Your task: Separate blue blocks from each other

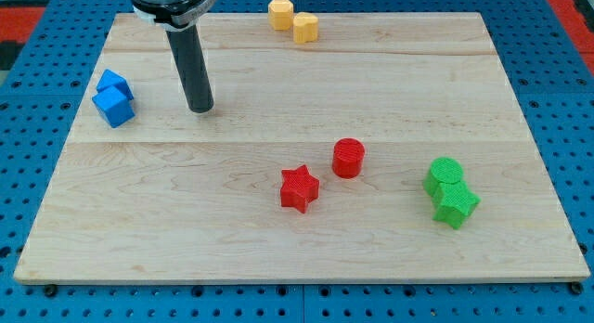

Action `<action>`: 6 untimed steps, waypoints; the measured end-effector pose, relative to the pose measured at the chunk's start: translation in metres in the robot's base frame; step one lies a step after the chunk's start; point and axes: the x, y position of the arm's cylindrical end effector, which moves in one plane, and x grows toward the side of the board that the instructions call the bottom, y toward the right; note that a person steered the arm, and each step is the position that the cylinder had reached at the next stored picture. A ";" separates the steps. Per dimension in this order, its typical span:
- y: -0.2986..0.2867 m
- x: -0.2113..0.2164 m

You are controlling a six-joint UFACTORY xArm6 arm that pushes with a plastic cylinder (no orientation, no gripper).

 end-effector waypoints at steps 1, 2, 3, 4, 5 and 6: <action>-0.019 0.047; -0.086 0.080; -0.175 0.085; -0.177 0.081; -0.177 0.022; -0.171 -0.049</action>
